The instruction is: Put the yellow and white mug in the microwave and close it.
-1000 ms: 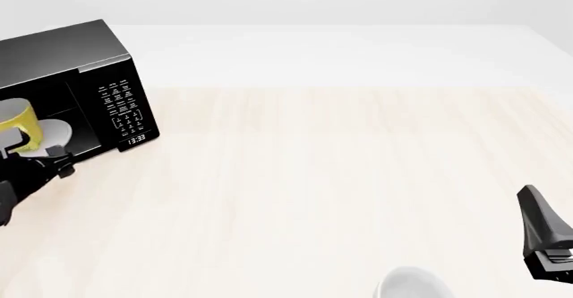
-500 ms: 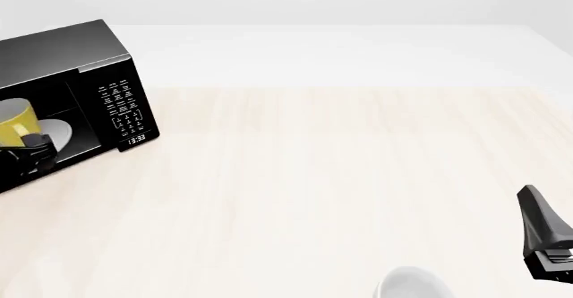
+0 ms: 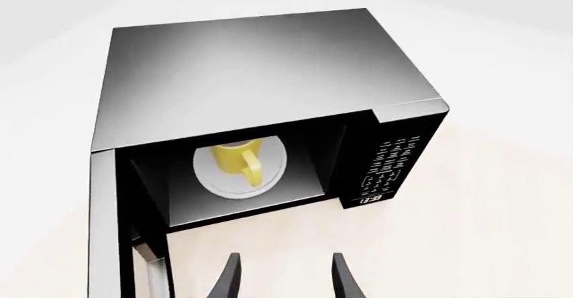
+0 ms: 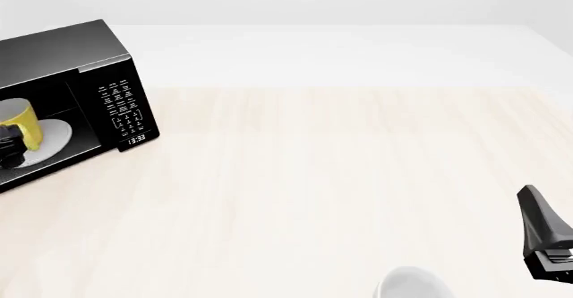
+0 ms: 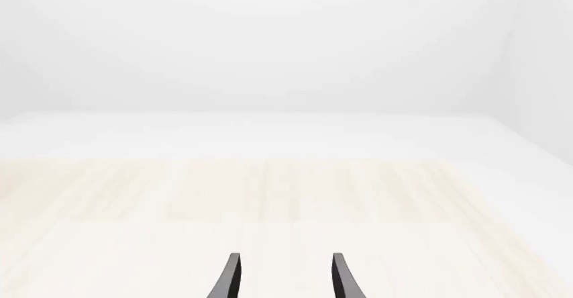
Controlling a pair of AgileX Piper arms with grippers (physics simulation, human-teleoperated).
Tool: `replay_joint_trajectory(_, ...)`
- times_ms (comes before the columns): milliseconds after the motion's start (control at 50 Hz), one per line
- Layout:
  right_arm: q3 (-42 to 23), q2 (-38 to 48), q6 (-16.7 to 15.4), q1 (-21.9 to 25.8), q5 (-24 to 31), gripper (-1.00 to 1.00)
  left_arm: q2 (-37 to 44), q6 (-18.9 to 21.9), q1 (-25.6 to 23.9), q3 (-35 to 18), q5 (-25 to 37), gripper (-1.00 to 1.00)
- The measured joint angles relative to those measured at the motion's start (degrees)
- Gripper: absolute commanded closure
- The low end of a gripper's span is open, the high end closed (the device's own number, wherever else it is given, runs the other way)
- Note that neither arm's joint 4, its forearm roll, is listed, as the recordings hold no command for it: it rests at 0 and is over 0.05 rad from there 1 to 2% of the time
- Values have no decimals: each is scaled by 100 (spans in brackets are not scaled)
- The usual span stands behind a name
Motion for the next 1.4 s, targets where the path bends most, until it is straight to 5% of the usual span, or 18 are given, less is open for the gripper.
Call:
replay_joint_trajectory(700, 0, 0, 0, 0, 0, -100, -1586, -162, 312, -1601, 2537, -100)
replay_joint_trajectory(1400, 0, 0, 0, 0, 0, -100, -1555, -430, 1767, -2136, 2928, -100)
